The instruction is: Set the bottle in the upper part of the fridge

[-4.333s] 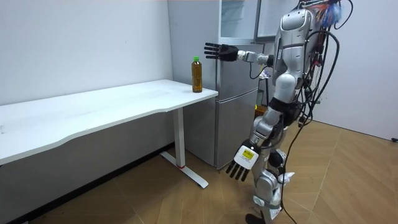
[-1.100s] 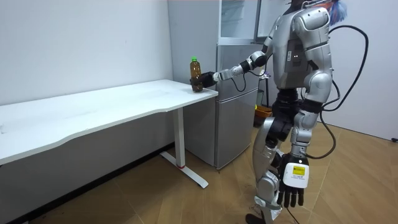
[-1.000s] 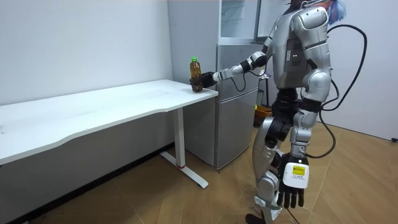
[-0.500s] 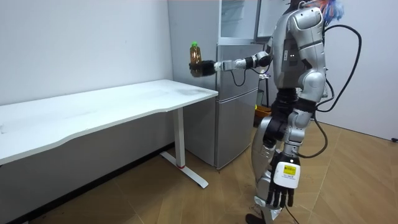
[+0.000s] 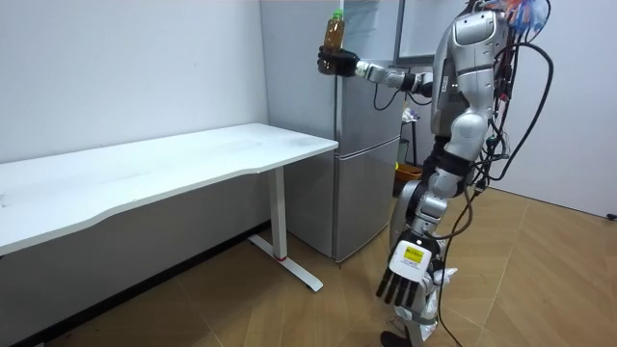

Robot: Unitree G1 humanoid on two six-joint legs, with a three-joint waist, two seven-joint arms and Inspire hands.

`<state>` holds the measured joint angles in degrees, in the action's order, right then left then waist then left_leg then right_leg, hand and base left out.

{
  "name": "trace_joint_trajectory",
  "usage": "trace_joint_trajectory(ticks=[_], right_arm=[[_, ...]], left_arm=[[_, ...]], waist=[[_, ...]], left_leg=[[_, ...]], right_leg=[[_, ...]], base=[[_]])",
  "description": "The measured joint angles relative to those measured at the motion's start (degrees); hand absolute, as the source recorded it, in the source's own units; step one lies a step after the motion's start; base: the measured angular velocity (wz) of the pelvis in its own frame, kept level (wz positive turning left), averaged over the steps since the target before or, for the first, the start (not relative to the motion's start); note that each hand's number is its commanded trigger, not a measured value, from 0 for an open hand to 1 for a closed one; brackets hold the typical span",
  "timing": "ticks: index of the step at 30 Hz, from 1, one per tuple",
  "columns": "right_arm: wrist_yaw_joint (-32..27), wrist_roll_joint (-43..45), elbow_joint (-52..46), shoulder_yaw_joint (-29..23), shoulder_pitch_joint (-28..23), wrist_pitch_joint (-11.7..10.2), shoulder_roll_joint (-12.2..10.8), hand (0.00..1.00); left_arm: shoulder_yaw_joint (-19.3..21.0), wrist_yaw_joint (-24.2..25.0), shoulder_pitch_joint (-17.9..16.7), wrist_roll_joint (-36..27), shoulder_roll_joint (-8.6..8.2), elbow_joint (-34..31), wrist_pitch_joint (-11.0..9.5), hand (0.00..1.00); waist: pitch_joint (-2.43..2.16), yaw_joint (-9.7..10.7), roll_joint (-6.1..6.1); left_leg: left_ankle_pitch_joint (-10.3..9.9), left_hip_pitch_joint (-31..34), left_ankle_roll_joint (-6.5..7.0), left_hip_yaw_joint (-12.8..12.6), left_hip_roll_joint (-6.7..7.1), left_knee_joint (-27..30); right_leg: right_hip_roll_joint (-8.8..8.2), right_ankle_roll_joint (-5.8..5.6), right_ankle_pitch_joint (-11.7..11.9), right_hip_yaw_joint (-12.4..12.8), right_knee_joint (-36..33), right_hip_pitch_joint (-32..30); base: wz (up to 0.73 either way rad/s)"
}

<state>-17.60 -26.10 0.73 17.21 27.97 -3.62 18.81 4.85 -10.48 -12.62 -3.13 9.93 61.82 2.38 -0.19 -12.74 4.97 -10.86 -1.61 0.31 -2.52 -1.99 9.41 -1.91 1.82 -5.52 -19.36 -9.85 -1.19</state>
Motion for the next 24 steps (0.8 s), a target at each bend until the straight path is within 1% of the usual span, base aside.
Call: trace_joint_trajectory(ticks=[2,3,4,5,7,8,9,10,13,16,17,18,20,21,24], right_arm=[[0.2,0.0,-1.8,-1.7,0.0,0.0,0.1,1.0],[0.3,-0.1,-3.3,-2.8,0.0,0.1,0.3,1.0],[0.2,-0.4,-4.1,-3.1,0.0,0.1,0.6,1.0],[0.3,-0.5,-5.8,-3.4,0.0,0.1,1.6,1.0],[0.4,-0.4,-7.9,-3.7,0.0,0.1,2.3,1.0],[0.7,-0.1,-9.0,-4.3,0.0,0.1,2.4,1.0],[1.1,0.1,-9.7,-5.3,0.0,0.1,2.5,1.0],[1.1,0.2,-9.9,-5.9,0.0,0.0,2.6,1.0],[0.9,0.1,-10.0,-8.1,-0.3,0.0,3.6,1.0],[1.1,0.5,-11.0,-10.9,-2.8,0.0,3.7,1.0],[1.0,1.5,-11.1,-12.2,-3.9,0.0,3.7,1.0],[0.9,1.9,-11.1,-13.2,-4.6,0.0,3.7,1.0],[0.5,1.9,-11.1,-14.5,-5.3,0.0,3.7,1.0],[0.2,1.9,-11.1,-15.5,-5.9,0.0,3.7,1.0],[-0.4,1.9,-11.0,-17.5,-6.8,0.0,3.8,1.0]], left_arm=[[0.1,0.2,-0.1,-0.1,-0.01,0.0,-0.1,0.0],[0.1,0.5,-0.3,-0.3,-0.01,0.0,-0.1,0.0],[0.1,0.6,-0.5,-0.4,-0.01,0.0,-0.1,0.0],[0.1,0.7,-1.1,-0.8,-0.01,0.0,-0.1,0.0],[0.1,0.7,-2.4,-1.2,0.03,0.1,-0.1,0.0],[0.1,0.7,-3.0,-1.1,0.02,0.4,-0.1,0.0],[0.1,0.6,-3.3,-1.2,-0.02,0.4,-0.1,0.0],[0.1,0.6,-3.4,-1.2,-0.05,0.5,-0.1,0.0],[0.1,0.0,-3.4,-1.2,-0.07,0.6,-0.5,0.0],[0.1,-0.4,-3.4,-1.1,-0.03,0.6,-0.9,0.0],[0.1,-0.4,-3.4,-1.1,-0.03,0.6,-1.1,0.0],[0.1,-0.4,-3.4,-1.1,-0.03,0.6,-1.1,0.0],[0.1,-0.3,-3.4,-1.1,-0.03,0.7,-1.1,0.0],[0.3,-0.3,-3.3,-1.1,-0.03,0.7,-1.1,0.0],[1.1,-0.1,-3.2,-1.2,-0.13,0.9,-1.7,0.0]], waist=[[-0.01,0.5,0.02],[-0.01,1.1,0.02],[-0.04,1.4,0.05],[-0.02,1.7,0.02],[0.06,3.0,-0.1],[0.27,3.9,-0.4],[0.23,4.9,-0.33],[0.24,5.1,-0.33],[0.26,5.8,-0.38],[0.14,6.8,-0.26],[0.0,7.2,-0.08],[0.01,7.7,-0.16],[0.0,8.1,-0.44],[-0.05,8.7,-0.57],[0.1,9.2,-0.78]], left_leg=[[0.0,-0.1,-0.01,-0.1,-0.01,0.0],[0.0,-0.1,-0.01,-0.2,-0.01,0.1],[0.0,-0.1,-0.01,-0.4,-0.01,0.0],[0.0,-0.7,-0.02,-0.7,-0.05,0.1],[-0.2,-1.3,-0.12,-0.7,-0.21,0.0],[-0.2,-1.5,-0.2,-0.7,-0.28,-0.1],[-0.3,-1.5,-0.21,-0.7,-0.31,-0.2],[-0.3,-1.5,-0.23,-0.7,-0.31,-0.3],[-0.3,-2.0,-0.26,-1.9,-0.42,-0.5],[-0.3,-1.9,-0.27,-2.3,-0.48,-0.5],[-0.3,-1.9,-0.27,-2.3,-0.47,-0.5],[-0.3,-1.9,-0.26,-2.3,-0.44,-0.5],[-0.3,-2.1,-0.26,-2.3,-0.44,-0.5],[-0.3,-2.3,-0.26,-2.5,-0.46,-0.6],[-0.4,-3.1,-0.36,-3.5,-0.46,-1.0]], right_leg=[[0.0,0.01,0.0,0.2,0.0,0.0],[0.02,0.01,0.0,0.2,0.0,0.0],[0.06,0.01,0.0,0.3,0.0,0.0],[0.13,0.01,0.1,0.5,0.0,0.1],[0.23,0.01,0.1,0.7,0.0,0.7],[0.21,0.01,0.1,0.8,0.1,0.8],[0.34,0.01,0.1,0.8,0.1,0.9],[0.41,0.01,0.1,0.9,0.1,0.9],[0.46,0.11,0.1,1.9,0.1,0.9],[0.38,0.24,0.2,2.2,0.1,0.7],[0.37,0.24,0.2,2.3,0.0,0.7],[0.38,0.24,0.2,2.3,0.0,0.7],[0.46,0.24,0.2,2.5,0.0,0.7],[0.53,0.24,0.2,2.8,0.0,0.7],[1.02,0.25,0.2,3.6,-0.1,1.0]], base=[[-0.02],[0.0],[-0.05],[-0.1],[-0.09],[0.0],[0.0],[-0.03],[-0.14],[-0.07],[0.0],[0.0],[-0.05],[-0.06],[-0.13]])
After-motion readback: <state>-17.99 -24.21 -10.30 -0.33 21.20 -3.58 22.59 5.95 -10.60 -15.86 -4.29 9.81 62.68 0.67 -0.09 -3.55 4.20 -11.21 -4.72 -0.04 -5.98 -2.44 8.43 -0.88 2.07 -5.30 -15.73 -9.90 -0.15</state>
